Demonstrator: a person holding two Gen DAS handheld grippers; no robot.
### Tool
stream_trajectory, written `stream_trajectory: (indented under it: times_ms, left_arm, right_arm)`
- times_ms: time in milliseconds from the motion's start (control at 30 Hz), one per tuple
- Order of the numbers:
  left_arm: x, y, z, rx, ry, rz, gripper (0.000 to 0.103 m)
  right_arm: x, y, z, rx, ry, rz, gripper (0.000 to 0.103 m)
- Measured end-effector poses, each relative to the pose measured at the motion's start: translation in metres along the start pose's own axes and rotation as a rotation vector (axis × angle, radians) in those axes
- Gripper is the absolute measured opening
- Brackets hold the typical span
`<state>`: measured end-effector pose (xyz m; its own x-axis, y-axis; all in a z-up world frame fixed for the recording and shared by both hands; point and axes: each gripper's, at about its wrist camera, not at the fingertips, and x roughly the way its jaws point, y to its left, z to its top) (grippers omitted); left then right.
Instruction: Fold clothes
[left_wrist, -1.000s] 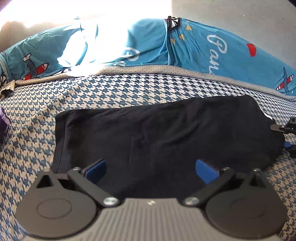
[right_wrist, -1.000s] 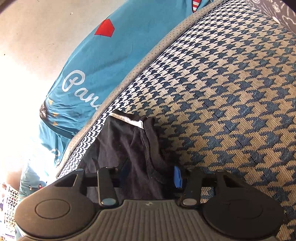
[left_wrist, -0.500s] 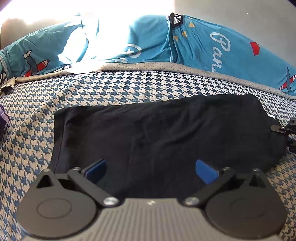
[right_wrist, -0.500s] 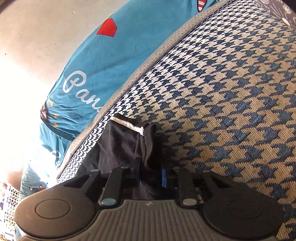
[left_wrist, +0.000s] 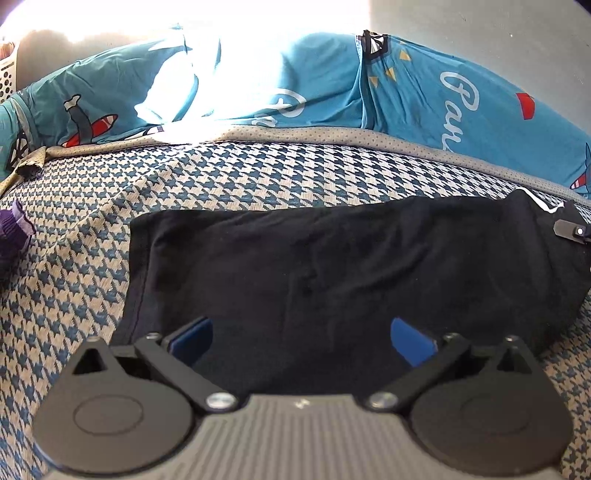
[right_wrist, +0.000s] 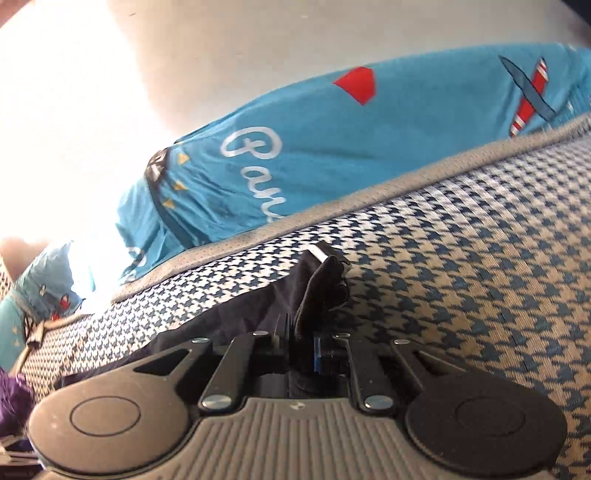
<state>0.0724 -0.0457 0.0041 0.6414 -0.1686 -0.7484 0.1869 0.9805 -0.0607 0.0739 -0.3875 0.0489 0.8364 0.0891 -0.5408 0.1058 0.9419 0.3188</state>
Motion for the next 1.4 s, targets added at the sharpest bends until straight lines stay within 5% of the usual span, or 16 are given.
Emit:
stream_trajectory:
  times_ms: [333, 567, 767, 967, 1267, 1400]
  left_arm:
    - [0.001, 0.004, 0.001, -0.01, 0.002, 0.009, 0.103]
    - [0.0, 0.011, 0.003, -0.032, 0.003, 0.02, 0.103]
    - [0.0, 0.012, 0.002, -0.032, 0.007, 0.024, 0.103]
    - [-0.001, 0.016, 0.003, -0.041, -0.002, 0.033, 0.103]
    - [-0.003, 0.024, 0.006, -0.073, -0.01, 0.054, 0.103]
    - [-0.004, 0.027, 0.006, -0.079, -0.01, 0.053, 0.103]
  right_arm:
    - [0.006, 0.097, -0.05, -0.464, 0.042, 0.15, 0.01]
    - [0.01, 0.122, -0.079, -0.591, 0.075, 0.203, 0.01]
    - [0.021, 0.127, -0.09, -0.623, 0.123, 0.208, 0.011]
    - [0.019, 0.13, -0.089, -0.616, 0.161, 0.277, 0.022]
    - [0.005, 0.109, -0.046, -0.38, 0.137, 0.396, 0.023]
    - [0.009, 0.105, -0.038, -0.356, 0.06, 0.295, 0.023]
